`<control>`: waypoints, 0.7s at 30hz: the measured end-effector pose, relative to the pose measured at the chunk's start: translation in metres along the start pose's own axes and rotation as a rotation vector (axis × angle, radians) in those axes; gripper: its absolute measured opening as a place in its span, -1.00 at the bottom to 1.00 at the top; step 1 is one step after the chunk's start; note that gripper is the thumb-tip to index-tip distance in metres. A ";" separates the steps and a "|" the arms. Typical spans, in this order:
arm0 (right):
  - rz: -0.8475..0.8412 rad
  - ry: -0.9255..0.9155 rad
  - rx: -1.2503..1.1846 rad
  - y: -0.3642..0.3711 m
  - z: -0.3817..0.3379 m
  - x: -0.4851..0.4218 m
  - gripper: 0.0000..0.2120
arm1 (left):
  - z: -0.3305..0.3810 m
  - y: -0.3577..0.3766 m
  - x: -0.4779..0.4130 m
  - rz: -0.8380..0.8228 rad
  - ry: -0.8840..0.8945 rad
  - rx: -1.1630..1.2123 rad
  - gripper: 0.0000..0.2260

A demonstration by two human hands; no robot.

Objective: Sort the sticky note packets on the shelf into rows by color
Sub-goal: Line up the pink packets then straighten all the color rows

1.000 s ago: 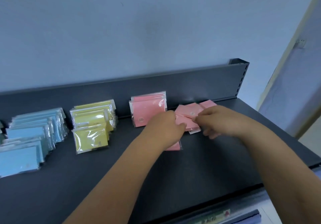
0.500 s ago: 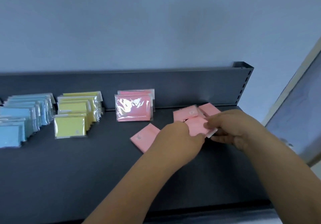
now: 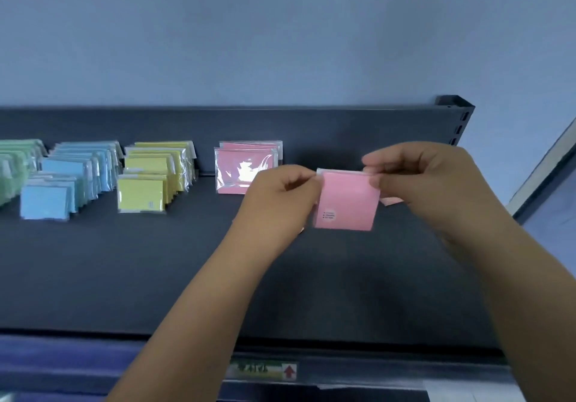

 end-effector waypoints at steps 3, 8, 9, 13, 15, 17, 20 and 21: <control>0.026 -0.040 0.001 0.009 -0.007 0.004 -0.75 | 0.000 -0.009 0.008 0.039 0.030 0.038 -0.88; 0.060 0.050 -0.123 0.020 -0.001 0.003 -0.83 | -0.012 -0.023 0.015 0.160 -0.030 0.273 -0.87; 0.053 0.085 -0.141 0.022 0.001 0.002 -0.84 | -0.014 -0.024 0.015 0.162 -0.045 0.303 -0.89; 0.045 0.161 -0.187 0.033 -0.003 -0.002 -0.83 | -0.017 -0.040 0.006 0.174 -0.022 0.271 -0.91; 0.077 0.151 -0.159 0.040 -0.010 -0.006 -0.82 | -0.016 -0.052 -0.003 0.188 0.017 0.198 -0.92; 0.096 0.129 -0.148 0.048 -0.019 -0.011 -0.82 | -0.011 -0.064 -0.011 0.205 0.052 0.172 -0.91; 0.111 0.102 -0.148 0.063 -0.033 -0.016 -0.84 | -0.004 -0.082 -0.020 0.211 0.098 0.113 -0.90; 0.118 0.096 -0.149 0.068 -0.036 -0.017 -0.85 | -0.003 -0.087 -0.023 0.206 0.100 0.115 -0.90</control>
Point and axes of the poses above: each hand's wrist, its own x-axis away from the middle knuckle, its own y-axis out of the palm, z = x × y, the point moved 7 cm from there along -x, towards the middle knuckle, and after that the axes turned 8 degrees about y, right-handed, at the moved point
